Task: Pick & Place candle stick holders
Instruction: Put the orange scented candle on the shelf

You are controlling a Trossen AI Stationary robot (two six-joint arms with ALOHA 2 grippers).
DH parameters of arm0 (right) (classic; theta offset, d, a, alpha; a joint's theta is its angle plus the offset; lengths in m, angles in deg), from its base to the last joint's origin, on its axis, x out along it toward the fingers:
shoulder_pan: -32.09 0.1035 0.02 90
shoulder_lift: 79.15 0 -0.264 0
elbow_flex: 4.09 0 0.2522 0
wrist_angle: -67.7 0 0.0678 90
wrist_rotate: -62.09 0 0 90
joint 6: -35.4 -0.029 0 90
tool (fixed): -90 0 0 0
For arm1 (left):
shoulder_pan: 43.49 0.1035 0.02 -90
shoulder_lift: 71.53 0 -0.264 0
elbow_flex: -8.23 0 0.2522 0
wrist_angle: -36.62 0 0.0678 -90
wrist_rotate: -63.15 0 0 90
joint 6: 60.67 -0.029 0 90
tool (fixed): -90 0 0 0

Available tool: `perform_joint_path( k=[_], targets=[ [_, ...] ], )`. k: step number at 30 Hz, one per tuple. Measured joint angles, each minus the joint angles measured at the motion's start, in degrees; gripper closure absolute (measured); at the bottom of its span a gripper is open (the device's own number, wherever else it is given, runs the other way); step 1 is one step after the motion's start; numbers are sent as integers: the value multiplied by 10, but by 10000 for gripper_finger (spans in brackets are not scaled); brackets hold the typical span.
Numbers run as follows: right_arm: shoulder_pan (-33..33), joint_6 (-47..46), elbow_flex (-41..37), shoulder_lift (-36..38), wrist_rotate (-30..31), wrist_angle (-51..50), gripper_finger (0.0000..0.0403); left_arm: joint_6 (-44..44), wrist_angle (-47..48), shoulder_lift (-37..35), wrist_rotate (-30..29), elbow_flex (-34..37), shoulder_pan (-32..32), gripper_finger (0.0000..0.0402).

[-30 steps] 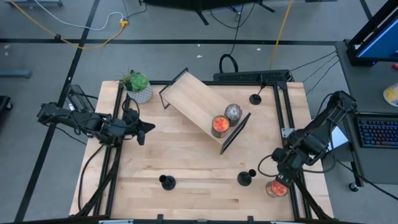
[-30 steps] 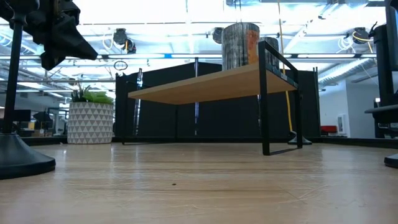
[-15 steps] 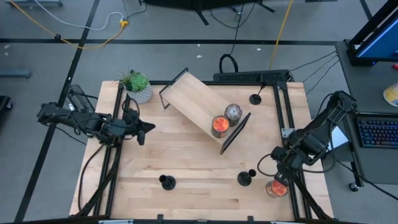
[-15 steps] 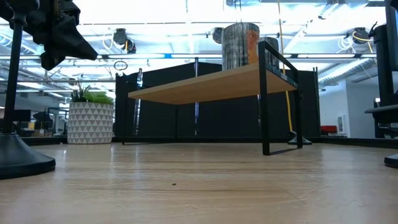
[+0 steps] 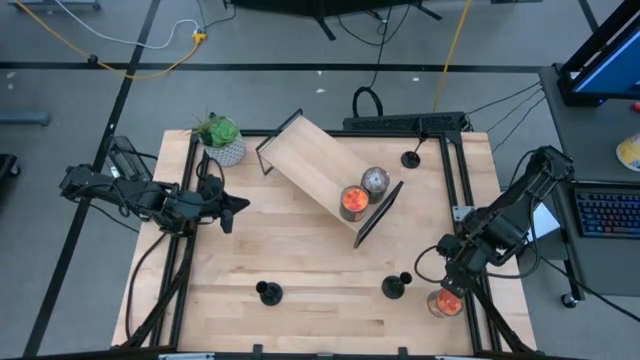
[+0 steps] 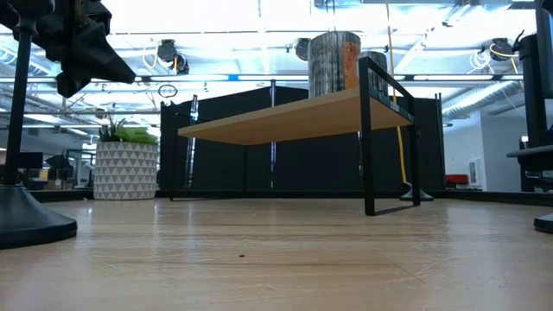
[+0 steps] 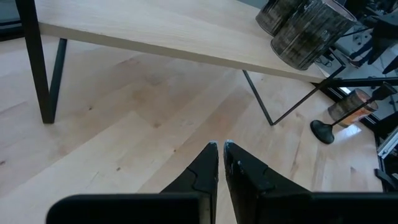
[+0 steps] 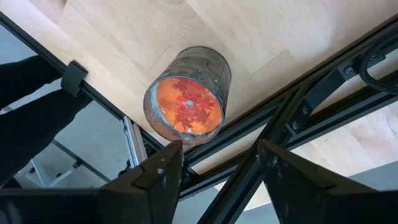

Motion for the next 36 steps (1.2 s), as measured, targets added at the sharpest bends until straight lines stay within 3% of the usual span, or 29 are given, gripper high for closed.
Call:
perform_joint_path(
  k=[29,36],
  targets=[
    [0,8,0,-20,28,63,191,-5,1,0,-1,0,0,369],
    [0,46,0,-59,-12,64,190,-6,3,0,-2,0,0,369]
  ],
)
